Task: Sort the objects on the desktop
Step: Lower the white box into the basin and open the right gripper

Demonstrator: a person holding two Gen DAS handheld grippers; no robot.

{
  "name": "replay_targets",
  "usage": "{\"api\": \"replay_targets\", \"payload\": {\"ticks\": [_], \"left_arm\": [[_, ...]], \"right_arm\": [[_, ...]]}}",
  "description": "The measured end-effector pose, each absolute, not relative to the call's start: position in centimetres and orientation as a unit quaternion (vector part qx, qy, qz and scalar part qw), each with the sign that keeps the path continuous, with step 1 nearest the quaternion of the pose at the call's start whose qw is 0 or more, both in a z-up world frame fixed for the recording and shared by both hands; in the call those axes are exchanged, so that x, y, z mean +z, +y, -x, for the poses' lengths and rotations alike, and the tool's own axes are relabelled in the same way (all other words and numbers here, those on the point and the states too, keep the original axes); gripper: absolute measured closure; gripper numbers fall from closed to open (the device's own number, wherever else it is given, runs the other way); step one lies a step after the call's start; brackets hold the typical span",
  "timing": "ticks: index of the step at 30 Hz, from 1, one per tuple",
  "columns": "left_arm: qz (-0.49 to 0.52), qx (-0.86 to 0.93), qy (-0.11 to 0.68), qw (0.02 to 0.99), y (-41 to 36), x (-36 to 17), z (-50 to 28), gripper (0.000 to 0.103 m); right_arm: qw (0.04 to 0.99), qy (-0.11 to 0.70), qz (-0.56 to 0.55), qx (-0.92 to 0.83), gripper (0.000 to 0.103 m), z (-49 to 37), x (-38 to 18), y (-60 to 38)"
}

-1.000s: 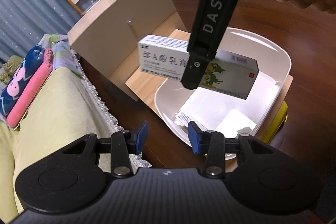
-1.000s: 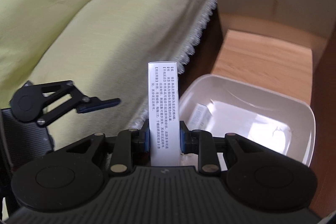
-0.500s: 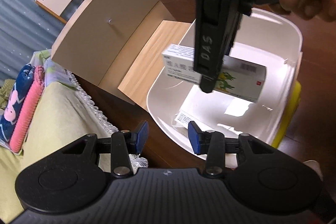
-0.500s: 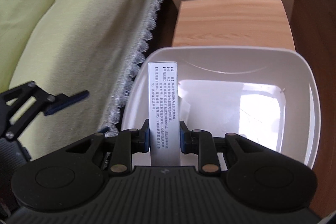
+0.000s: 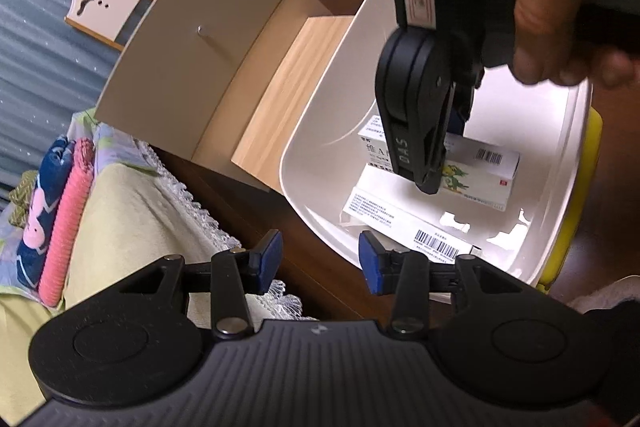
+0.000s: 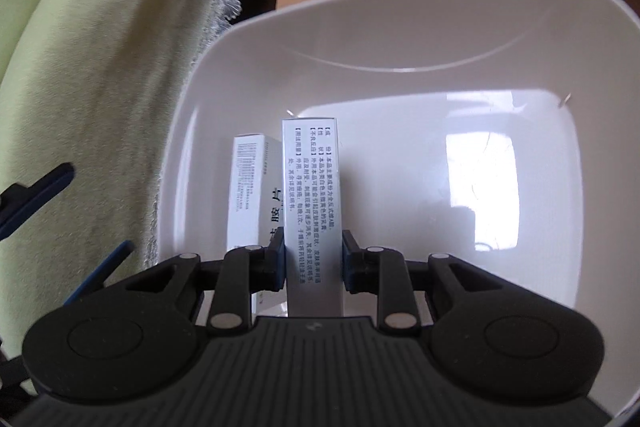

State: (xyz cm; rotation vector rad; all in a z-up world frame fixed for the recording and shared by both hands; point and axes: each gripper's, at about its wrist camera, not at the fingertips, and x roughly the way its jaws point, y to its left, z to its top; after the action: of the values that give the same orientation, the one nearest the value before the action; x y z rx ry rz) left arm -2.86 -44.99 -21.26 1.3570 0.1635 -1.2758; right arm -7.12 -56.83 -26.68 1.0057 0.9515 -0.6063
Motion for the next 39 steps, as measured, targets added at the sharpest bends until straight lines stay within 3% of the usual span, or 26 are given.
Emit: {"api": "replay_targets", "payload": {"ticks": [21,39], "left_arm": [[-0.606,-0.53,0.112,0.582,-45.7,-22.6,1.2,0.05],[-0.601,-0.53,0.126,0.584,-46.2,-22.5,1.2,0.049]], "right_arm": [[0.702,0.449,-0.47,-0.291,0.08,5.3,-30.6,-57.0],[0.698,0.433,-0.492,-0.289,0.076,4.9,-30.7,-56.6]]}}
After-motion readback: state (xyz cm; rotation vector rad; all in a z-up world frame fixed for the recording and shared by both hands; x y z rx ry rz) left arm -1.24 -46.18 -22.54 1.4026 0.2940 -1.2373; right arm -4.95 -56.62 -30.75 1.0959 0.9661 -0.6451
